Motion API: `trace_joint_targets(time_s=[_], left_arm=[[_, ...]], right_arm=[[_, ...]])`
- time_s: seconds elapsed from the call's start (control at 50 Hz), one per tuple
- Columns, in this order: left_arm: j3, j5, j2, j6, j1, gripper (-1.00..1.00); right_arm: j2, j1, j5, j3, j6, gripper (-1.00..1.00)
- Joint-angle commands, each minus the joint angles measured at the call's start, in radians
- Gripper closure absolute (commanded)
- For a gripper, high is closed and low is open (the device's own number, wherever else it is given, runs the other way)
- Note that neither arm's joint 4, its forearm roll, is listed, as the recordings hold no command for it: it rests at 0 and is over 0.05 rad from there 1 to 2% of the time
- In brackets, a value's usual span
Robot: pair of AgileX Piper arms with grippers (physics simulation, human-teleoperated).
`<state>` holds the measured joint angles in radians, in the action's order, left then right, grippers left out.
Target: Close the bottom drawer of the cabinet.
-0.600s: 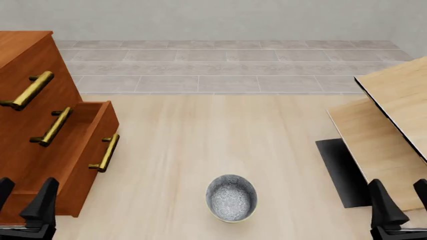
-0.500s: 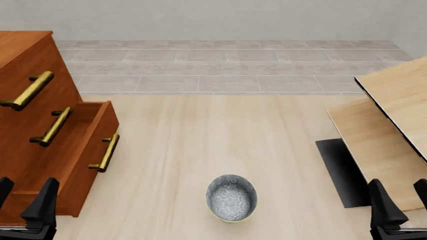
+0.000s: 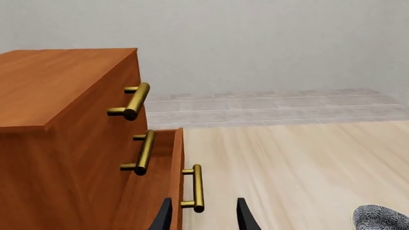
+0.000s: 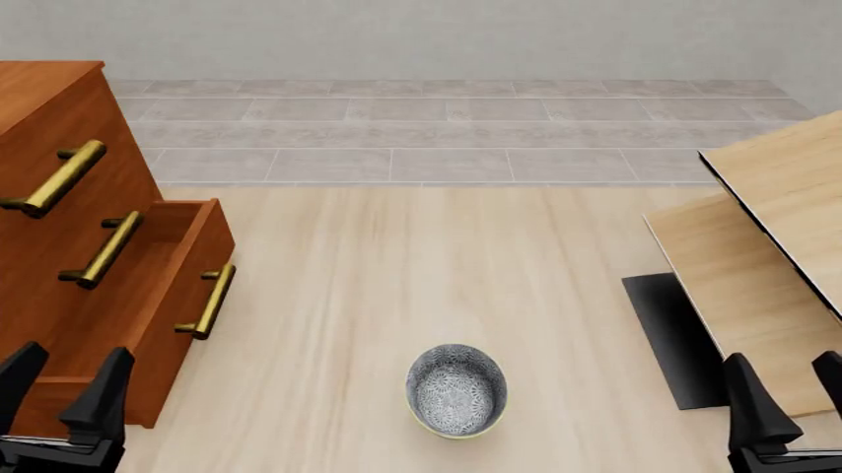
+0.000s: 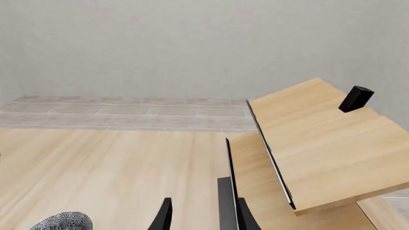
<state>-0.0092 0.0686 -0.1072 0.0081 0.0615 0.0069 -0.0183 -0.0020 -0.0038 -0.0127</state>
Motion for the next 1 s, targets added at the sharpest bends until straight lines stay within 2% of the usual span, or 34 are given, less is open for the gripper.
trace_joint_targets(time_s=[0.02,0.16,0.32,0.44,0.56,0.6,0.72,0.82,0.88,1.0], left_arm=[[0.007,0.111,-0.173,-0.005,0.055,-1.00],[0.008,0.173,-0.253,0.021,0.099,-1.00],[0.009,0.257,-0.358,0.016,0.146,-1.00],[0.009,0.319,-0.457,-0.031,0.200,-1.00],[0.009,0.357,-0.518,-0.035,0.240,-1.00],[0.009,0.389,-0.555,-0.031,0.259,-1.00],[0.008,0.492,-0.686,-0.084,0.314,-1.00],[0.008,0.578,-0.783,-0.087,0.337,-1.00],[0.007,0.656,-0.879,-0.120,0.356,-1.00],[0.003,0.758,-1.004,-0.105,0.369,-1.00]], right_arm=[[0.004,-0.011,-0.002,0.000,0.000,-1.00],[0.007,-0.015,-0.005,0.001,0.002,-1.00],[0.006,-0.019,-0.004,0.001,0.000,-1.00],[0.008,-0.021,-0.005,0.001,-0.002,-1.00],[0.009,-0.025,-0.007,0.001,-0.005,-1.00],[0.010,-0.025,-0.008,0.001,-0.006,-1.00],[0.006,-0.025,-0.005,0.001,-0.010,-1.00],[0.004,-0.026,-0.004,0.001,-0.011,-1.00],[0.002,-0.028,-0.003,0.000,-0.014,-1.00],[0.004,-0.028,-0.005,0.001,-0.016,-1.00]])
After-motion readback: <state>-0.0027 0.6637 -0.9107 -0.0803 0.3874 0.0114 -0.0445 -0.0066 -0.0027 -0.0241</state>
